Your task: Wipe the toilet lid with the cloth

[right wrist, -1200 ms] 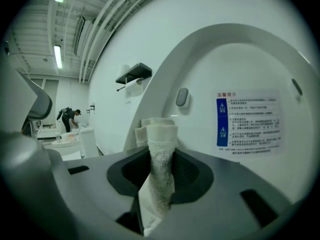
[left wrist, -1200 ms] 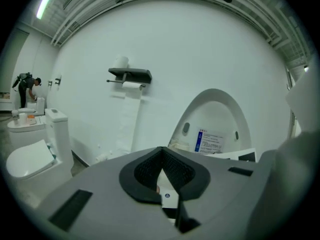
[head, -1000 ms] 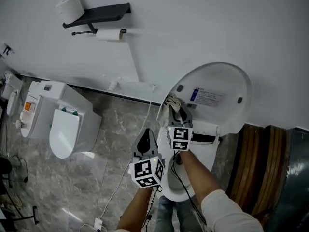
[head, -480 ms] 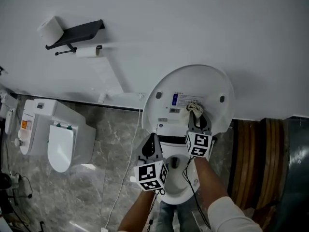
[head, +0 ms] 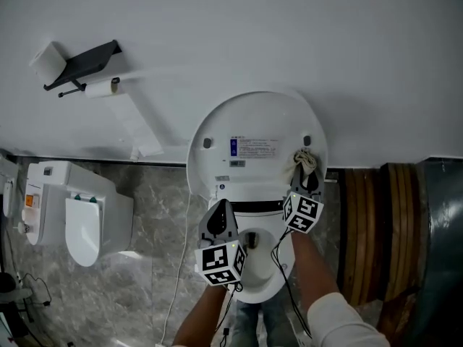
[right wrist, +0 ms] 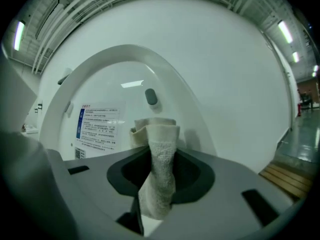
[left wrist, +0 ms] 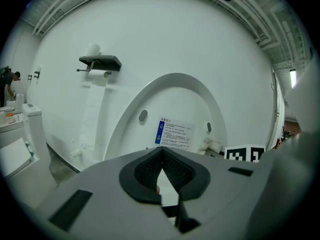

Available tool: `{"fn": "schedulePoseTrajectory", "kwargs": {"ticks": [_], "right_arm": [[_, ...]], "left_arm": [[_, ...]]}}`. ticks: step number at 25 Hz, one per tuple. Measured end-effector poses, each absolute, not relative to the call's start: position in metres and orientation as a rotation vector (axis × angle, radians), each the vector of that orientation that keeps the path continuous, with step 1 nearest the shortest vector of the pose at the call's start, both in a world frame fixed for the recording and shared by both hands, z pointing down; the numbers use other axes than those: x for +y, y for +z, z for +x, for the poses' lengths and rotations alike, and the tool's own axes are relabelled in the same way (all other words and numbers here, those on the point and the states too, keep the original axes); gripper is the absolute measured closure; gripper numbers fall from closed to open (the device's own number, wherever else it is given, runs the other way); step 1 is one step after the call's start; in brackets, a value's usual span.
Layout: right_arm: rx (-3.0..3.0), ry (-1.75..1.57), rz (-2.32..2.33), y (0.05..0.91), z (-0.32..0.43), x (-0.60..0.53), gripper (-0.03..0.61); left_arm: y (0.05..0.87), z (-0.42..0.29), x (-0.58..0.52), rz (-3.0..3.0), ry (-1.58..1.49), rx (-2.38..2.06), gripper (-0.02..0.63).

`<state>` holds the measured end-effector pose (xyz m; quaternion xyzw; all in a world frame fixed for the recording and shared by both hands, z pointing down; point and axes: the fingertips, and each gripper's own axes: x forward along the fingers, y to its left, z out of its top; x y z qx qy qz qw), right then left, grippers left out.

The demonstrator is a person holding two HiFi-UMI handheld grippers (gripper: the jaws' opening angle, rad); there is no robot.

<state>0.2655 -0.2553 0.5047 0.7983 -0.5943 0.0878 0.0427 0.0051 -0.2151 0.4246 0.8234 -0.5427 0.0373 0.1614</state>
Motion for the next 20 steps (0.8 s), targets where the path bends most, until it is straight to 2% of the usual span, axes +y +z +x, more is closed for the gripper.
{"fn": "schedulePoseTrajectory", "kwargs": {"ticks": [7, 16, 20], "right_arm": [[-1.851, 0.265, 2.448, 0.500, 0.251, -0.250, 0.476], [-2.332, 0.435, 2.048, 0.538, 0.043, -0.264, 0.476], [-2.419, 0.365, 1.876, 0.544, -0.027, -0.291, 0.476]], "left_arm": [[0.424, -0.005, -0.218, 2.339, 0.096, -1.567, 0.601], [0.451, -0.072, -0.217, 2.253, 0.107, -1.675, 0.601], [0.461, -0.114, -0.213, 2.220, 0.152, -1.765, 0.601]]}}
